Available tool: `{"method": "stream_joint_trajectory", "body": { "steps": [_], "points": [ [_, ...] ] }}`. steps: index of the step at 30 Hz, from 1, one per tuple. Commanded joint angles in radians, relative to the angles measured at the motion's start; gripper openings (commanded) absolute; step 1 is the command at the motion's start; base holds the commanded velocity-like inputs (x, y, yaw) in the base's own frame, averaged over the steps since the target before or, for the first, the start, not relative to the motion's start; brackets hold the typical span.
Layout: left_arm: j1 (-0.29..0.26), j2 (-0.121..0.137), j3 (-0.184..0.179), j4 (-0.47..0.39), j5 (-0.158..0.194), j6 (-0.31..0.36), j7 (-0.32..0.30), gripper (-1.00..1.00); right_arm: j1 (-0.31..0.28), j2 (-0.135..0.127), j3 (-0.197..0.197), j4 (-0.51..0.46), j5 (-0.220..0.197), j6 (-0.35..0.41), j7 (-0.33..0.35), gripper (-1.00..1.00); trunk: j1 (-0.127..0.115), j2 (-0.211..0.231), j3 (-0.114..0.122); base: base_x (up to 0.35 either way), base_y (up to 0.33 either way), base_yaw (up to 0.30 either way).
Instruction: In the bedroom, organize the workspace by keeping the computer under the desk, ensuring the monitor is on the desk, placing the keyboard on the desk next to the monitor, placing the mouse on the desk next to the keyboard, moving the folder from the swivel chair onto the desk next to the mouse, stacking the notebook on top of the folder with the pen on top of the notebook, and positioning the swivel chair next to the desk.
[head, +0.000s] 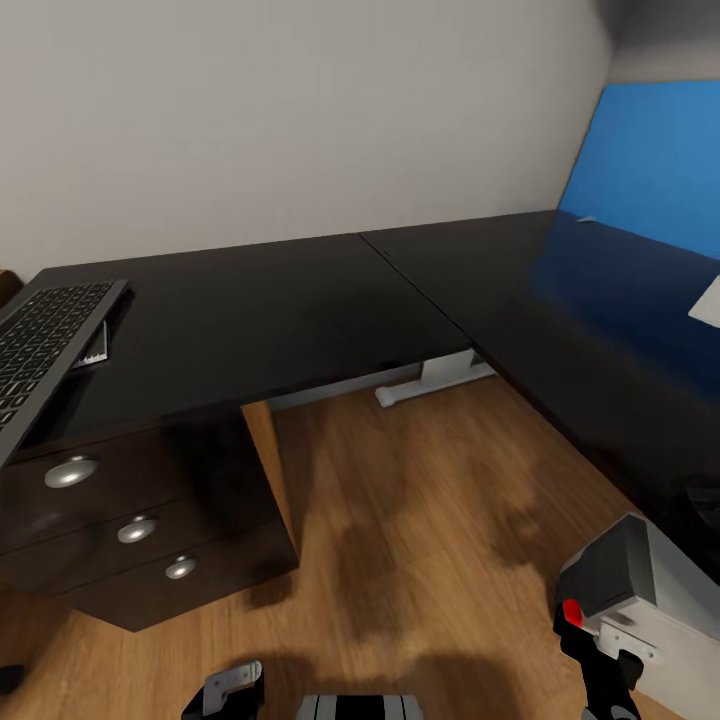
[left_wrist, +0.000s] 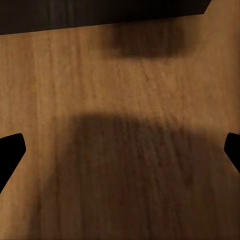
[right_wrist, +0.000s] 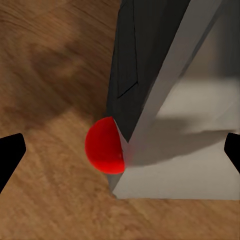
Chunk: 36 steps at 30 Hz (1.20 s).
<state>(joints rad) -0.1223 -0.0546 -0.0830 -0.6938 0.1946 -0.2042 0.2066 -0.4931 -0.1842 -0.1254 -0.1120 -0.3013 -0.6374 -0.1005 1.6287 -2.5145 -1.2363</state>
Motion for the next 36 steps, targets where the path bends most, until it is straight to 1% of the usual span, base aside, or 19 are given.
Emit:
{"method": "stream_joint_trajectory", "body": {
  "steps": [1,13,17,24,36],
  "points": [
    [0.000,0.001,-0.006,0.000,0.009,-0.004,0.007,1.00,-0.001,0.000,-0.005,0.000,0.006,-0.002,-0.002,1.00,0.000,0.000,-0.001,0.002,-0.004,0.000],
    [0.000,0.001,-0.006,0.000,0.009,-0.006,0.007,1.00,-0.001,0.000,-0.005,0.000,0.006,-0.002,-0.002,1.00,0.000,0.000,-0.001,0.026,-0.016,0.000],
    [0.000,0.001,-0.006,0.000,0.009,-0.006,0.007,1.00,-0.001,0.000,-0.005,0.000,0.006,-0.002,-0.002,1.00,0.000,0.000,-0.001,0.120,-0.010,0.000],
    [0.000,0.001,-0.006,0.000,0.010,-0.006,0.005,1.00,-0.001,0.000,-0.005,0.000,0.006,-0.002,-0.002,1.00,0.000,0.000,-0.001,0.226,-0.002,0.000],
    [0.000,0.001,-0.006,0.000,0.011,-0.006,0.005,1.00,-0.001,0.000,-0.005,0.001,0.006,-0.002,-0.002,1.00,0.000,0.000,-0.001,0.038,0.000,0.000]
  ]
}}
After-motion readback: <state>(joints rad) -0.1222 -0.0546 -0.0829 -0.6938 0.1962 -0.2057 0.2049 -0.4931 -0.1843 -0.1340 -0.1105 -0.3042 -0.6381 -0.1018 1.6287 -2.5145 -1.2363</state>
